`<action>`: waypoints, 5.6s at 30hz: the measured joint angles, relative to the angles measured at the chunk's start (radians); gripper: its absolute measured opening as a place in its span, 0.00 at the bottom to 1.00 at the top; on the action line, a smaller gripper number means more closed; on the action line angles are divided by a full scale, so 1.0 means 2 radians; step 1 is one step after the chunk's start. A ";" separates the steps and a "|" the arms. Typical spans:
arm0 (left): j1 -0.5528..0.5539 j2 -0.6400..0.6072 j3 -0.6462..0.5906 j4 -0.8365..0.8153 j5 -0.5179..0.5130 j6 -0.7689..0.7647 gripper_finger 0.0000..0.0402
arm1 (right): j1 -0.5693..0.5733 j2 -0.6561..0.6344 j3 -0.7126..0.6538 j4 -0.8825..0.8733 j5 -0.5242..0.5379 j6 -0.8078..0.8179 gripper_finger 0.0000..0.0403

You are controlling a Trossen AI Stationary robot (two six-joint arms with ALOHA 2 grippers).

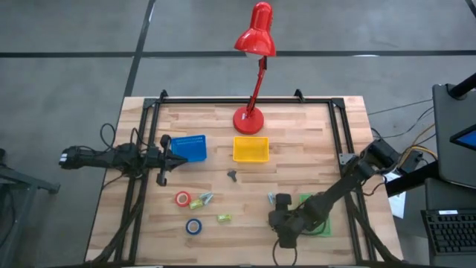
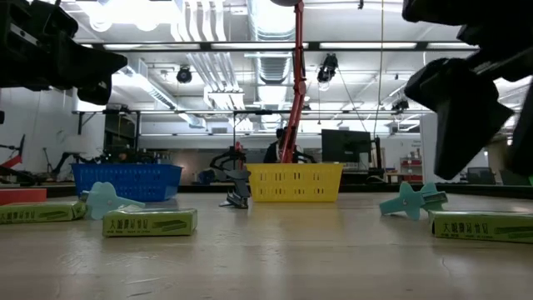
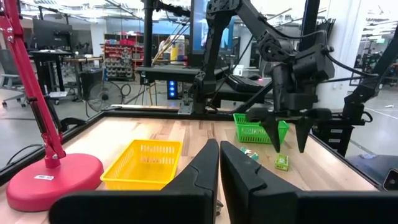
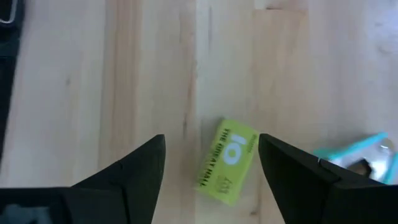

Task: Pick and place Stapler, Stapler remover, tape
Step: Put the right green stapler box into the yellow bin, then put the dark green staple remover into the blue bin

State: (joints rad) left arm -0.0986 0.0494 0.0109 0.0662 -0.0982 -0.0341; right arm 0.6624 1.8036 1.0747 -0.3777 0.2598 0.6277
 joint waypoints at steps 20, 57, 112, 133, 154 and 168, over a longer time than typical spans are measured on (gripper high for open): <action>0.000 0.000 0.000 0.000 0.000 0.000 0.05 | -0.016 0.029 -0.015 -0.004 -0.028 0.000 0.45; 0.000 0.000 0.000 0.000 0.000 0.000 0.05 | -0.369 -0.098 0.045 -0.091 -0.040 -0.287 0.30; 0.000 0.000 0.000 0.000 0.000 0.000 0.05 | -0.386 -0.509 -0.292 0.116 -0.117 -0.227 0.04; 0.000 0.000 0.000 0.000 0.000 0.000 0.05 | -0.386 -0.508 -0.330 0.116 -0.117 -0.227 0.04; 0.000 0.000 0.000 0.000 0.000 0.000 0.05 | -0.390 -0.594 -0.285 0.040 -0.104 -0.226 0.04; 0.000 0.000 0.000 0.031 -0.021 0.071 0.05 | -0.390 -0.581 -0.280 0.040 -0.104 -0.227 0.04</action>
State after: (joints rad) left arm -0.0986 0.0498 0.0109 0.1280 -0.1399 0.1075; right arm -0.1183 0.6410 0.5148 -0.2978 0.0517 0.1731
